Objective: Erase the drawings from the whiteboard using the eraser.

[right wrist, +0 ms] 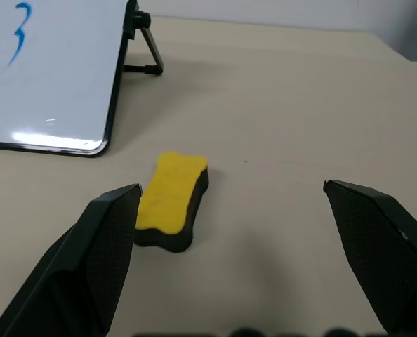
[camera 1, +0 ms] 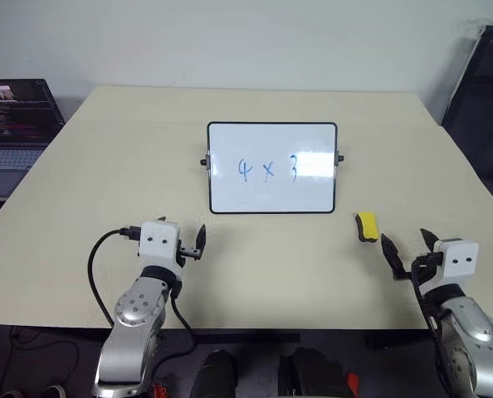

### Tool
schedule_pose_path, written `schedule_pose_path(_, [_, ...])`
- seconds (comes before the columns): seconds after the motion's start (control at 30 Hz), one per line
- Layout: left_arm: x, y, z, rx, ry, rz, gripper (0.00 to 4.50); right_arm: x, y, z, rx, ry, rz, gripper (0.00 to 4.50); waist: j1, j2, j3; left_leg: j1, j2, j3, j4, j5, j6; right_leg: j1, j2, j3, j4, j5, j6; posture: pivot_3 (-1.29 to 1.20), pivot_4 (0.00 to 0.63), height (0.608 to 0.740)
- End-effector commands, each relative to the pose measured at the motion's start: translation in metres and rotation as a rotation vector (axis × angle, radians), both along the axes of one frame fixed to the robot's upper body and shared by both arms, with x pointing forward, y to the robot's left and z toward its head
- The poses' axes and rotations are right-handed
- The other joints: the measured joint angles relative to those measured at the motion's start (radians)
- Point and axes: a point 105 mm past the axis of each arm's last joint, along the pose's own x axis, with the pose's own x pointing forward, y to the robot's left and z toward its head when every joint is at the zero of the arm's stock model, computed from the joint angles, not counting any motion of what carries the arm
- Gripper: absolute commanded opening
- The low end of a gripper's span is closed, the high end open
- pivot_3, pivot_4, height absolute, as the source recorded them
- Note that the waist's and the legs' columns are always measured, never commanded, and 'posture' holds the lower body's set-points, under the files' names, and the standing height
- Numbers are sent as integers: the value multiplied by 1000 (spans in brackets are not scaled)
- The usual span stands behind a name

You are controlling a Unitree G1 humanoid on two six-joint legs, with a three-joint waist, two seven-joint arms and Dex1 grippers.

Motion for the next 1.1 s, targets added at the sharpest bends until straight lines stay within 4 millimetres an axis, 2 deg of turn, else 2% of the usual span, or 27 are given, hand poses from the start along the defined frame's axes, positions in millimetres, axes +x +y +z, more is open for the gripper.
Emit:
schedule_pose_path(0.03, [-2, 4, 10, 16, -54, 38, 4500, 1, 4, 8, -15, -13, 30, 4486, 0, 0, 0, 0, 0, 0, 0, 0, 0, 0, 0, 0, 0, 0, 0, 0, 150, 740])
schedule_pose_path(0.13, [-5, 3, 7, 12, -49, 53, 4500, 1, 0, 2, -12, 17, 11, 4486, 0, 0, 0, 0, -1, 1, 1, 0, 0, 0, 0, 1, 0, 0, 0, 0, 150, 740])
schedule_pose_path(0.23, [-7, 2, 10, 11, -50, 21, 4500, 1, 11, 15, -24, -15, 49, 4486, 0, 0, 0, 0, 0, 1, 0, 0, 0, 0, 0, 0, 0, 0, 0, 0, 150, 740])
schedule_pose_path(0.43, [-6, 13, 11, -1, -49, -19, 4500, -4, 15, 27, -25, -37, 28, 4486, 0, 0, 0, 0, 0, 1, 0, 0, 0, 0, 0, 1, 0, 0, 0, 0, 150, 740])
schedule_pose_path(0.53, [-9, 6, 14, 48, -52, -141, 4500, 3, 21, 33, -9, -29, 23, 4486, -1, 0, 0, 0, 0, 1, 0, 0, 0, -1, 0, 1, 0, 0, 0, 0, 150, 740])
schedule_pose_path(0.7, [1, 8, 23, 53, -43, -286, 4500, 15, 36, 49, 24, -80, 22, 4486, 0, 0, 0, 0, 0, 1, 0, 0, 0, -1, 0, 0, 1, 0, -1, 0, 150, 740])
schedule_pose_path(0.83, [10, -19, 33, 54, -33, -507, 4500, 18, 37, 65, 22, -106, 7, 4486, 4, 0, 0, -2, -1, 1, 0, 0, 0, -2, 0, 0, 0, 0, 0, 0, 150, 740])
schedule_pose_path(0.9, [12, -20, 37, 52, -28, -564, 4500, 19, 44, 71, 39, -116, 4, 4486, 2, 0, 0, -2, -1, 1, 0, 0, 0, -2, 0, 0, 0, 0, 0, 0, 150, 740])
schedule_pose_path(0.93, [13, -27, 42, 34, -29, -607, 4500, 20, 43, 72, 49, -111, -3, 4486, 1, 0, 0, -2, -1, 1, 0, 0, 0, -2, 0, 0, 0, 0, 0, 0, 150, 740])
schedule_pose_path(0.97, [12, -35, 46, 29, -21, -674, 4500, 22, 43, 73, 58, -104, -9, 4486, 0, 0, 0, -2, -1, 1, -1, 0, 0, -2, 0, 0, 0, -1, 0, 0, 150, 740])
schedule_pose_path(1.03, [12, -53, 54, 34, -2, -824, 4500, 28, 42, 62, 93, -17, -11, 4486, -1, 0, 1, -2, 0, 1, -1, 0, 0, -2, 0, 0, 0, -1, 0, 0, 150, 740])
schedule_pose_path(1.1, [10, -64, 58, 46, 27, -941, 4500, 31, 44, 57, 107, 33, -4, 4486, -1, 0, 1, -2, 0, 1, -1, 0, 0, -2, 1, 0, 0, 0, 0, 0, 150, 740])
